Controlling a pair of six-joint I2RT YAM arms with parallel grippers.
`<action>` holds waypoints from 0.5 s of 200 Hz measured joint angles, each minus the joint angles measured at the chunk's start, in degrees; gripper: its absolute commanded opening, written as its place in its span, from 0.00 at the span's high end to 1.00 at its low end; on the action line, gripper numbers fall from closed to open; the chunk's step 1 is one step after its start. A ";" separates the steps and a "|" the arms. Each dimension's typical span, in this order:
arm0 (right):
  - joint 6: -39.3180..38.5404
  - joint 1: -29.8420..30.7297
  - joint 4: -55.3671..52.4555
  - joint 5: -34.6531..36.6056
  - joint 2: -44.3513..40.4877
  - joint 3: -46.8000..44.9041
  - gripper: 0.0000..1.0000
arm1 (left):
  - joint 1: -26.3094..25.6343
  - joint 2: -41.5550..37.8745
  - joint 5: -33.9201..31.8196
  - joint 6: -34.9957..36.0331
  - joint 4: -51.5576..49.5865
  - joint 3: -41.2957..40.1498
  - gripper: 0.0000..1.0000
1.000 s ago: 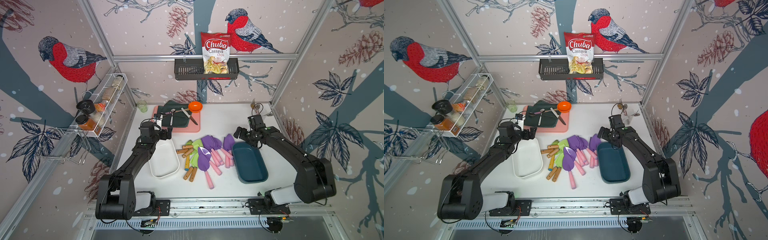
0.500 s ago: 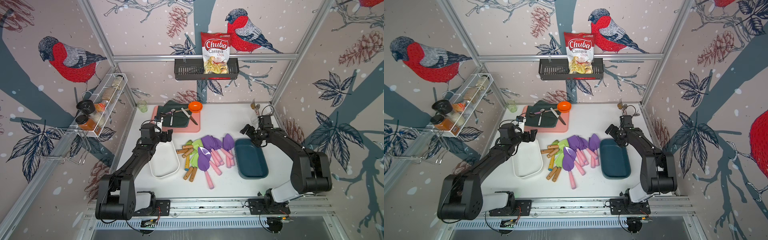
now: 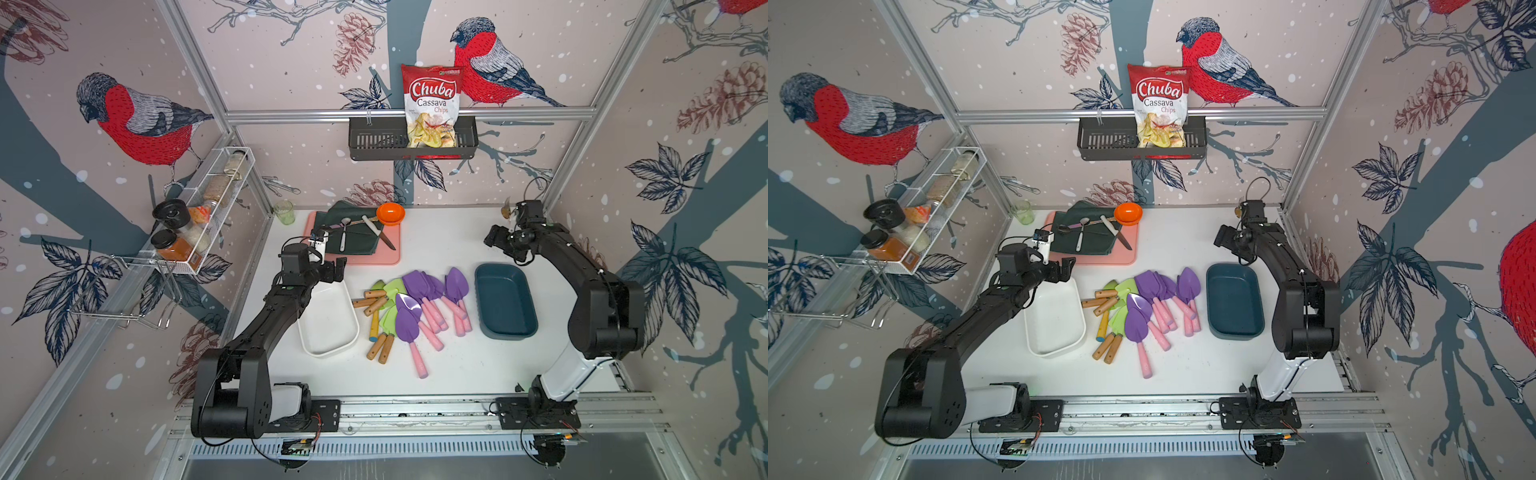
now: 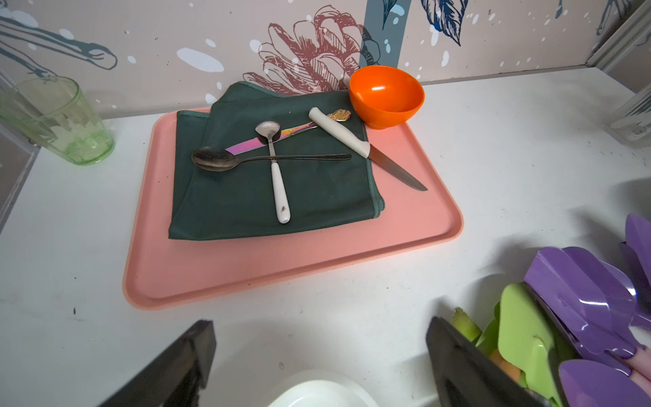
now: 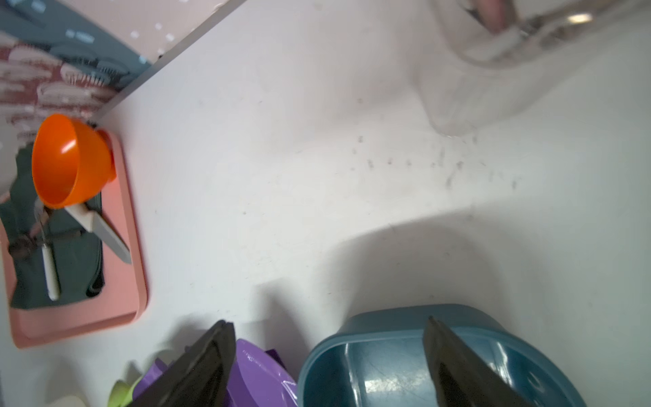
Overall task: Sort the small shovels by color and place them into the storage box
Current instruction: Pick up the shovel from the center of the board.
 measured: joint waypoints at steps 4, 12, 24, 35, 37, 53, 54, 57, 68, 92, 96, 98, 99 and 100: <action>-1.14 1.92 -1.18 1.31 0.26 1.07 0.21 | 0.00 0.00 0.42 0.02 -0.35 0.09 0.03; -3.15 5.60 -3.19 3.43 0.81 2.69 0.23 | 0.00 -0.04 0.92 0.26 -0.96 0.15 0.03; -6.49 11.98 -6.05 6.86 1.81 4.20 0.27 | 0.00 -0.35 1.99 1.18 -2.03 0.15 0.03; -9.27 17.09 -8.39 9.38 2.75 4.39 0.31 | 0.00 -0.85 2.60 1.60 -2.27 -0.09 0.03; -9.92 18.21 -8.94 9.86 2.99 4.33 0.31 | 0.00 -0.96 2.78 1.68 -2.27 -0.17 0.03; -13.40 23.17 -11.23 11.91 4.09 2.78 0.39 | 0.00 -1.73 3.50 2.62 -2.27 -0.85 0.03; -13.51 23.32 -11.34 11.96 4.13 2.64 0.39 | 0.00 -1.77 3.54 2.60 -2.27 -0.92 0.03; -13.94 23.93 -11.58 12.17 4.31 2.08 0.41 | 0.00 -1.86 3.54 2.64 -2.27 -1.03 0.03; -15.21 24.94 -12.37 12.33 4.76 0.28 0.44 | 0.00 -2.14 3.72 3.04 -2.27 -1.42 0.03; -17.70 25.31 -12.66 12.17 6.25 -1.99 0.49 | 0.00 -2.97 4.07 3.69 -2.29 -2.40 0.03; -17.73 25.33 -12.66 11.89 6.60 -2.16 0.50 | 0.00 -3.08 4.15 3.76 -2.32 -2.54 0.03; -17.79 25.38 -12.66 11.72 6.80 -2.25 0.51 | 0.00 -3.17 4.22 3.80 -2.32 -2.62 0.03; -17.81 25.40 -12.63 11.63 6.86 -2.27 0.51 | 0.00 -3.19 4.24 3.85 -2.32 -2.64 0.03; -17.84 25.42 -12.63 11.54 6.93 -2.29 0.51 | 0.00 -3.21 4.26 3.91 -2.32 -2.67 0.03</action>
